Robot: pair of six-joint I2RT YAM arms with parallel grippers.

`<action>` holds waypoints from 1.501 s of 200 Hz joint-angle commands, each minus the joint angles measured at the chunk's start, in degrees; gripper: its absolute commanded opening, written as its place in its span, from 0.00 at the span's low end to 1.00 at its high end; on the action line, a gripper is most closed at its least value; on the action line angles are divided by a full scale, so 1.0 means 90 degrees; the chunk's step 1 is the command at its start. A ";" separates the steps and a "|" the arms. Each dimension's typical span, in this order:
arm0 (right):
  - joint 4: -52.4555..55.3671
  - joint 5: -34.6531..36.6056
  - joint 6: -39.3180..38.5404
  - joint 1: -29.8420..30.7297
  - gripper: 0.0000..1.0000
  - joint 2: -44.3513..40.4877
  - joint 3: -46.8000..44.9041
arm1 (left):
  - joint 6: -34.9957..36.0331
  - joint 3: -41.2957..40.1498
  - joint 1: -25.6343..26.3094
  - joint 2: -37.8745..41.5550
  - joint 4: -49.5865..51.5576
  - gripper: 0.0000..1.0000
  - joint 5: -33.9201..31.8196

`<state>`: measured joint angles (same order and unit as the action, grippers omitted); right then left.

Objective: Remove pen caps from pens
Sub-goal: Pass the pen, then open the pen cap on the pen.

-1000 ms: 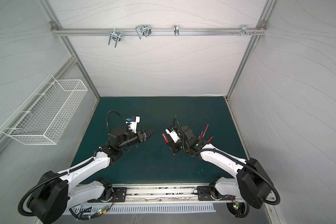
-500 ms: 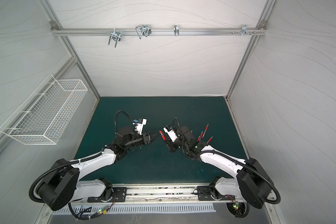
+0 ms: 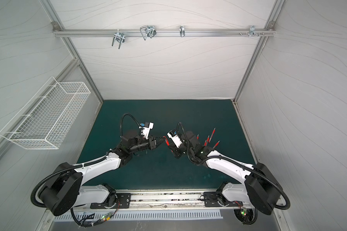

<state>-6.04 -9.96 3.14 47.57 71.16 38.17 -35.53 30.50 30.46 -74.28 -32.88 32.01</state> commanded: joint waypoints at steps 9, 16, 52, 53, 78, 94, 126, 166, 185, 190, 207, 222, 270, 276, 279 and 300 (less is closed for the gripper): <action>-0.0179 -0.0120 -0.0162 0.0100 0.00 0.0001 0.0055 | 0.0068 0.0308 0.0019 -0.0083 -0.0187 0.30 0.0108; -0.0178 -0.0115 -0.0166 0.0122 0.00 0.0025 0.0069 | 0.0071 0.0306 0.0021 -0.0088 -0.0189 0.29 0.0118; -0.0194 -0.0033 -0.0240 0.0208 0.00 0.0068 0.0094 | 0.0051 0.0341 0.0023 -0.0164 -0.0191 0.26 0.0179; -0.0196 -0.0030 -0.0246 0.0210 0.00 0.0070 0.0090 | 0.0056 0.0346 0.0024 -0.0169 -0.0193 0.26 0.0176; -0.0241 -0.0022 -0.0268 0.0242 0.00 0.0061 0.0058 | 0.0069 0.0368 0.0015 -0.0243 -0.0157 0.25 0.0162; -0.0248 -0.0036 -0.0272 0.0250 0.00 0.0062 0.0057 | 0.0080 0.0385 0.0024 -0.0255 -0.0143 0.23 0.0154; -0.0237 -0.0056 -0.0256 0.0260 0.00 0.0082 0.0071 | 0.0098 0.0367 0.0020 -0.0224 -0.0131 0.09 0.0167; -0.0195 -0.0253 -0.0124 0.0134 0.19 -0.0021 0.0030 | 0.0178 0.0361 0.0023 -0.0165 -0.0051 0.00 0.0118; -0.0522 -0.1450 0.0238 -0.0384 0.39 -0.0159 -0.0173 | 0.0216 0.0351 0.0021 -0.0165 -0.0053 0.00 0.0130; -0.0636 -0.1811 0.0350 -0.0590 0.42 -0.0185 -0.0228 | 0.0241 0.0351 0.0021 -0.0165 -0.0054 0.00 0.0127; -0.0984 -0.2816 0.0705 -0.1100 0.48 -0.0189 -0.0359 | 0.0275 0.0351 0.0024 -0.0183 -0.0075 0.00 0.0162; -0.1384 -0.3547 0.1037 -0.1426 0.48 -0.0088 -0.0465 | 0.0285 0.0341 0.0023 -0.0199 -0.0155 0.00 0.0261; -0.2113 -0.4572 0.1640 -0.1585 0.44 0.0576 -0.0397 | 0.0237 0.0252 0.0018 -0.0187 -0.0592 0.00 0.0629; -0.2172 -0.4628 0.1676 -0.1585 0.43 0.0650 -0.0392 | 0.0228 0.0239 0.0018 -0.0180 -0.0658 0.00 0.0667; -0.2195 -0.4654 0.1699 -0.1585 0.42 0.0679 -0.0388 | 0.0227 0.0227 0.0026 -0.0169 -0.0682 0.00 0.0685; -0.2249 -0.4739 0.1775 -0.1585 0.38 0.0884 -0.0333 | 0.0207 0.0175 0.0021 -0.0126 -0.0803 0.00 0.0748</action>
<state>-22.39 -47.51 16.78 33.61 77.32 34.15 -34.09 31.70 30.46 -76.03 -34.96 36.47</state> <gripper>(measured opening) 0.400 0.086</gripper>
